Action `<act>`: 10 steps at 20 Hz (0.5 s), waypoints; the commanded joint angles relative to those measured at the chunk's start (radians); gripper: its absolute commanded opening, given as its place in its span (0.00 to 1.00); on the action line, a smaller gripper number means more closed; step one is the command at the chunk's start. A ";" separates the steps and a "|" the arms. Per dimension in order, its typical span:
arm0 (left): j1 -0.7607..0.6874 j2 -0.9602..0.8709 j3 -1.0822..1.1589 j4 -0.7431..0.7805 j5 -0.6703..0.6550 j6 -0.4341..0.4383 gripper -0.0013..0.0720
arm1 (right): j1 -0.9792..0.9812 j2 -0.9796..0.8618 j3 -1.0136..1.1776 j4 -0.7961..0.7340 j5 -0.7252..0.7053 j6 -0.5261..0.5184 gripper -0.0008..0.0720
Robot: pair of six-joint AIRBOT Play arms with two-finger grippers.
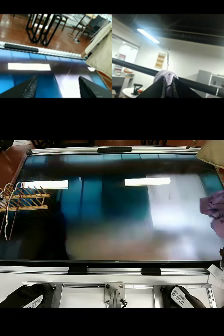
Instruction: Fold the shirts.
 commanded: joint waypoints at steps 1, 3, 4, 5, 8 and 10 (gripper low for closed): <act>0.000 0.012 0.001 -0.006 0.000 0.000 0.84 | -0.132 -0.039 0.000 0.116 -0.059 0.009 0.11; 0.000 0.014 0.001 -0.024 -0.001 0.000 0.84 | -0.182 -0.065 0.000 0.139 -0.071 0.008 0.11; 0.000 0.015 0.001 -0.038 -0.010 0.000 0.84 | -0.196 -0.071 0.000 0.138 -0.094 0.002 0.11; 0.000 0.015 0.001 -0.042 -0.040 0.000 0.84 | -0.213 -0.075 0.000 0.138 -0.124 -0.005 0.11; 0.000 0.014 0.001 -0.042 -0.141 -0.001 0.84 | -0.280 -0.085 0.000 0.156 -0.159 0.030 0.11; 0.000 0.014 0.001 -0.058 -0.166 -0.005 0.84 | -0.344 -0.102 0.000 0.207 -0.188 0.061 0.11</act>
